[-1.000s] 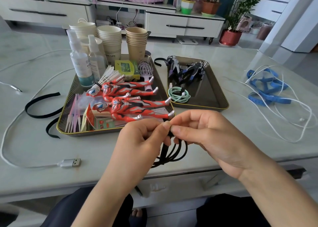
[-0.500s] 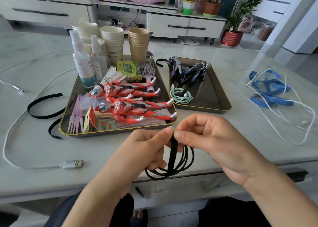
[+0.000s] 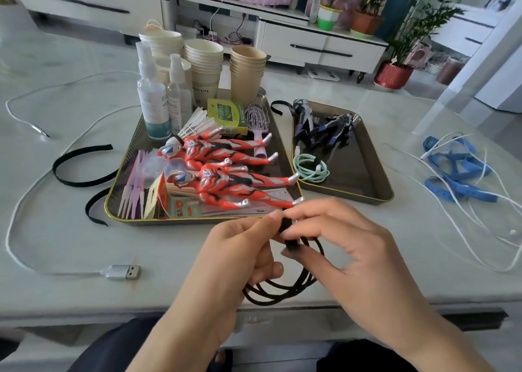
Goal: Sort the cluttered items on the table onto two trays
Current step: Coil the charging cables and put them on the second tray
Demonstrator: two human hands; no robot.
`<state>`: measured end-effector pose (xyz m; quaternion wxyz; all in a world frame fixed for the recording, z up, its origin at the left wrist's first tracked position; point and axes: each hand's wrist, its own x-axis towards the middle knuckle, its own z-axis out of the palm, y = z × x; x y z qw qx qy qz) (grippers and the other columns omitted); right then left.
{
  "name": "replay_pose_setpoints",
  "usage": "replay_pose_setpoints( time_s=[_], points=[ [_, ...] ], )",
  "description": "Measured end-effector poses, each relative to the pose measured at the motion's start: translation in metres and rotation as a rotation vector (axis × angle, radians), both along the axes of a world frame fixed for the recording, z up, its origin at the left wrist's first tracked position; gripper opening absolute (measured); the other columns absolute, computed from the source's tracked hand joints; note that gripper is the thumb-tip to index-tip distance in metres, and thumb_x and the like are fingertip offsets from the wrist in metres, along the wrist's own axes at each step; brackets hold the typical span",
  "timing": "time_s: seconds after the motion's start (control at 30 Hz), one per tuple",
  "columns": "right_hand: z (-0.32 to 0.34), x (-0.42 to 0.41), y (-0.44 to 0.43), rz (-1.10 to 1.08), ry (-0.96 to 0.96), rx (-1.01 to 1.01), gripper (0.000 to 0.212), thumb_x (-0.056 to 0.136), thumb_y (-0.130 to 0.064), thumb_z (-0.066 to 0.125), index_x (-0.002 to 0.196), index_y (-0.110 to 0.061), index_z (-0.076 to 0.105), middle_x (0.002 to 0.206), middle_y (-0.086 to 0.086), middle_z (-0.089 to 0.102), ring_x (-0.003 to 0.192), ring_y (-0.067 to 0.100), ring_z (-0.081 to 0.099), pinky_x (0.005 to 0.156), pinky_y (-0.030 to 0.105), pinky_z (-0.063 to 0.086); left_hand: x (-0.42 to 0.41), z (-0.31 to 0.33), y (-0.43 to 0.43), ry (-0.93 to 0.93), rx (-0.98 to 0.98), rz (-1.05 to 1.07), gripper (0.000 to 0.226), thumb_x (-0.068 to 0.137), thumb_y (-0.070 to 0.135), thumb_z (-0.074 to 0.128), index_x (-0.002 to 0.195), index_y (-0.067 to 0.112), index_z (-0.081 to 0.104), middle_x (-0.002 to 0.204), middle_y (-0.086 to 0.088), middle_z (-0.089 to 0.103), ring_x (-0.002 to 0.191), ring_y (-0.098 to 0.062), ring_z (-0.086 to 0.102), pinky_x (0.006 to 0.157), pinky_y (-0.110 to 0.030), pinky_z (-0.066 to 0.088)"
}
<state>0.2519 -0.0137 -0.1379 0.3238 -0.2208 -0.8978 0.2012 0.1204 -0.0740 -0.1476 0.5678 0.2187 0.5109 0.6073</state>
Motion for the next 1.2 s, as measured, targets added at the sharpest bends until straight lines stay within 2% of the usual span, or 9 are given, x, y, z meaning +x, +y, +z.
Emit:
replay_pose_setpoints(
  time_s=[0.13, 0.27, 0.37, 0.5, 0.6, 0.77, 0.9, 1.0, 1.2],
  points=[
    [-0.001, -0.001, 0.002, -0.019, 0.111, -0.017, 0.013, 0.083, -0.022, 0.064, 0.086, -0.014, 0.073, 0.095, -0.004, 0.063, 0.088, 0.005, 0.062, 0.078, 0.014, 0.048, 0.004, 0.002, 0.001, 0.087, -0.015, 0.046, 0.041, 0.09, 0.021, 0.054, 0.051, 0.013, 0.064, 0.034, 0.008, 0.026, 0.029, -0.006, 0.026, 0.054, -0.024, 0.039],
    [-0.004, -0.002, 0.003, -0.025, 0.253, -0.34, 0.011, 0.08, -0.021, 0.065, 0.085, -0.024, 0.074, 0.088, -0.008, 0.069, 0.089, 0.012, 0.066, 0.076, 0.018, 0.051, 0.008, 0.001, 0.001, 0.271, 0.005, 0.079, 0.035, 0.09, 0.022, 0.054, 0.061, 0.012, 0.07, 0.028, 0.007, 0.032, 0.028, -0.004, 0.031, 0.065, -0.035, 0.037],
    [-0.005, -0.005, 0.002, -0.023, 0.352, -0.545, 0.004, 0.077, -0.014, 0.073, 0.08, -0.015, 0.075, 0.085, -0.001, 0.072, 0.083, 0.016, 0.069, 0.073, 0.022, 0.054, 0.009, 0.003, 0.0, 0.338, 0.017, 0.083, 0.033, 0.09, 0.023, 0.053, 0.064, 0.012, 0.07, 0.028, 0.007, 0.035, 0.028, -0.002, 0.032, 0.065, -0.034, 0.04],
    [-0.005, -0.005, 0.001, -0.05, 0.386, -0.726, 0.01, 0.072, -0.014, 0.074, 0.08, -0.009, 0.076, 0.078, 0.006, 0.074, 0.074, 0.019, 0.071, 0.068, 0.019, 0.054, 0.011, -0.001, -0.001, 0.328, 0.006, 0.08, 0.035, 0.088, 0.025, 0.054, 0.06, 0.012, 0.071, 0.029, 0.007, 0.034, 0.028, -0.003, 0.032, 0.064, -0.035, 0.039],
    [-0.007, -0.007, -0.001, -0.043, 0.433, -0.816, 0.013, 0.07, -0.014, 0.077, 0.082, -0.017, 0.072, 0.073, 0.002, 0.072, 0.069, 0.013, 0.069, 0.064, 0.017, 0.052, 0.011, 0.001, -0.004, 0.31, -0.012, 0.072, 0.033, 0.087, 0.028, 0.055, 0.062, 0.014, 0.072, 0.029, 0.007, 0.032, 0.029, -0.004, 0.03, 0.065, -0.035, 0.038],
    [-0.013, -0.011, -0.006, -0.123, 0.377, -0.511, 0.02, 0.074, -0.032, 0.069, 0.092, -0.034, 0.06, 0.088, -0.006, 0.062, 0.074, 0.008, 0.063, 0.071, 0.025, 0.053, 0.007, 0.004, -0.006, 0.278, 0.011, 0.078, 0.035, 0.088, 0.025, 0.054, 0.064, 0.006, 0.071, 0.028, 0.008, 0.033, 0.028, -0.004, 0.03, 0.065, -0.034, 0.035],
    [-0.013, -0.013, -0.009, -0.119, 0.166, -0.118, 0.017, 0.089, -0.022, 0.055, 0.101, -0.023, 0.068, 0.095, -0.006, 0.057, 0.088, 0.002, 0.059, 0.075, 0.008, 0.043, 0.004, 0.006, -0.007, 0.289, 0.043, 0.086, 0.032, 0.089, 0.021, 0.052, 0.071, 0.002, 0.07, 0.028, 0.008, 0.034, 0.028, -0.003, 0.03, 0.063, -0.032, 0.033],
    [-0.011, -0.014, -0.008, -0.091, 0.128, -0.148, 0.019, 0.091, -0.021, 0.052, 0.101, -0.024, 0.068, 0.093, -0.006, 0.058, 0.092, 0.001, 0.057, 0.076, 0.006, 0.041, 0.003, 0.004, -0.009, 0.331, 0.053, 0.089, 0.032, 0.088, 0.023, 0.054, 0.069, 0.006, 0.072, 0.029, 0.009, 0.033, 0.029, -0.004, 0.03, 0.063, -0.035, 0.035],
    [0.001, -0.003, -0.004, 0.023, 0.064, -0.503, 0.016, 0.084, -0.023, 0.063, 0.095, -0.033, 0.069, 0.092, -0.013, 0.07, 0.092, 0.009, 0.066, 0.08, 0.018, 0.05, 0.001, -0.001, -0.009, 0.445, 0.083, 0.077, 0.027, 0.089, 0.024, 0.055, 0.068, 0.018, 0.072, 0.033, 0.008, 0.033, 0.03, -0.003, 0.034, 0.063, -0.037, 0.039]
  ],
)
